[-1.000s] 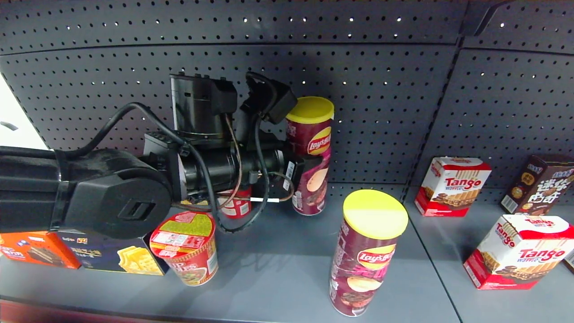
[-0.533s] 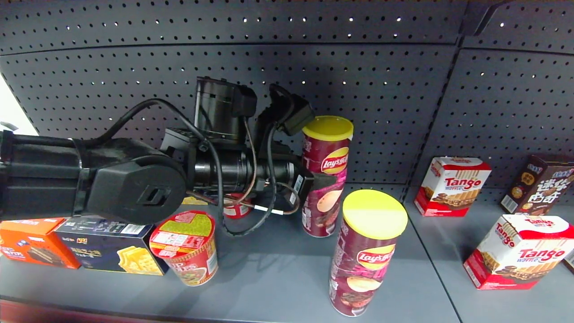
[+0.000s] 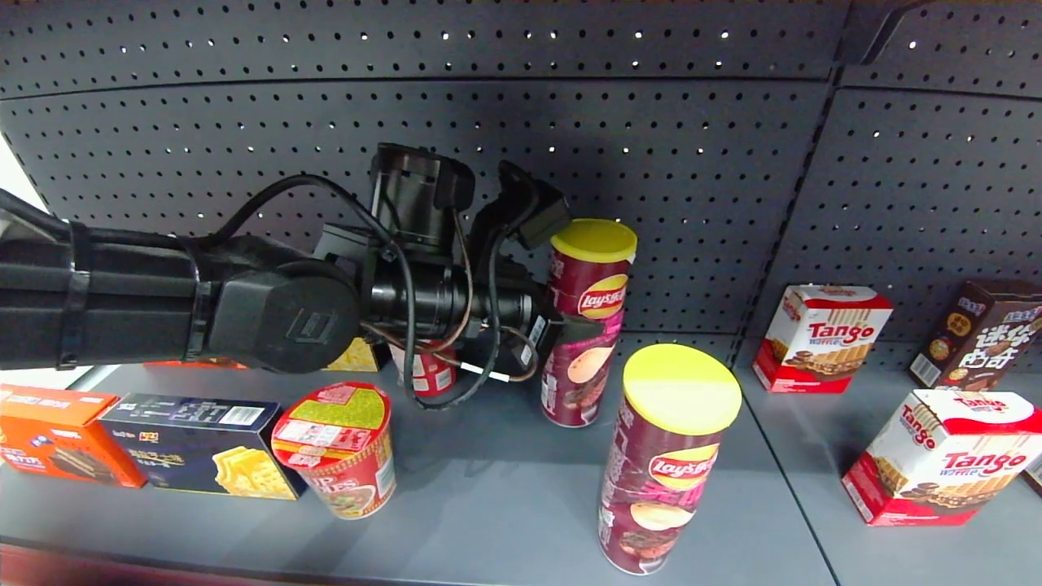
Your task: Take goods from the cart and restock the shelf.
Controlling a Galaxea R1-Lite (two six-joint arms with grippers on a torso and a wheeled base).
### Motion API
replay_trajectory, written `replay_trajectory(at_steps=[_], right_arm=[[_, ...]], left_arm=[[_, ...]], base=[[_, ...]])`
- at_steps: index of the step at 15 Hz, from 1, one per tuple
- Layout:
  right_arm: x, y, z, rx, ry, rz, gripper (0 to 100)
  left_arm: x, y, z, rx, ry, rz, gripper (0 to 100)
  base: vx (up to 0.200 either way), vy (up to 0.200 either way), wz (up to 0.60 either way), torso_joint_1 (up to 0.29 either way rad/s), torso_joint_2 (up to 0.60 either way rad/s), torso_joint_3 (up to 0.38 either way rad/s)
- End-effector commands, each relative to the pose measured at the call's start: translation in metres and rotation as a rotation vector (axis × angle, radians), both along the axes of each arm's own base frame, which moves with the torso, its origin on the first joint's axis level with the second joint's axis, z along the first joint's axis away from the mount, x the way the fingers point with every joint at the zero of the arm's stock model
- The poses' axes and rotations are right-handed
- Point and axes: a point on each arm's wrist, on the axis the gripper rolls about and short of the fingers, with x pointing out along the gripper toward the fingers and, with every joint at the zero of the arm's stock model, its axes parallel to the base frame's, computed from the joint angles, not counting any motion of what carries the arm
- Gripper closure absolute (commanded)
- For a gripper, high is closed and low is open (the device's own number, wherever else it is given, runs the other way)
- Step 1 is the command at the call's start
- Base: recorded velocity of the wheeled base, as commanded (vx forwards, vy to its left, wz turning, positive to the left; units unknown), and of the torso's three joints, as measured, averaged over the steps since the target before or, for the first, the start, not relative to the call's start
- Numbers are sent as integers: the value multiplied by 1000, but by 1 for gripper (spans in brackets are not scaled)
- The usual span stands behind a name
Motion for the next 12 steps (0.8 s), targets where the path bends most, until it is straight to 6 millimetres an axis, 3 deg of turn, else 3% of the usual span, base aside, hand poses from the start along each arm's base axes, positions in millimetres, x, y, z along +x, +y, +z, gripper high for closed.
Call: replay_trajectory(at_steps=[1,7,12], right_arm=[[0,0,0,-1,1,0,0],[0,0,0,-1,-1,0,0],[0,0,0,-1,-1,0,0]], left_arm=[[8,0,2,-10,-6,-5,100],[30,-14,-10,-26,-25,-15,100],[35,-18,-20,-23,-23,-26,100]], base=[[0,0,0,0,0,0],[0,0,0,0,0,0],[0,0,0,0,0,0]])
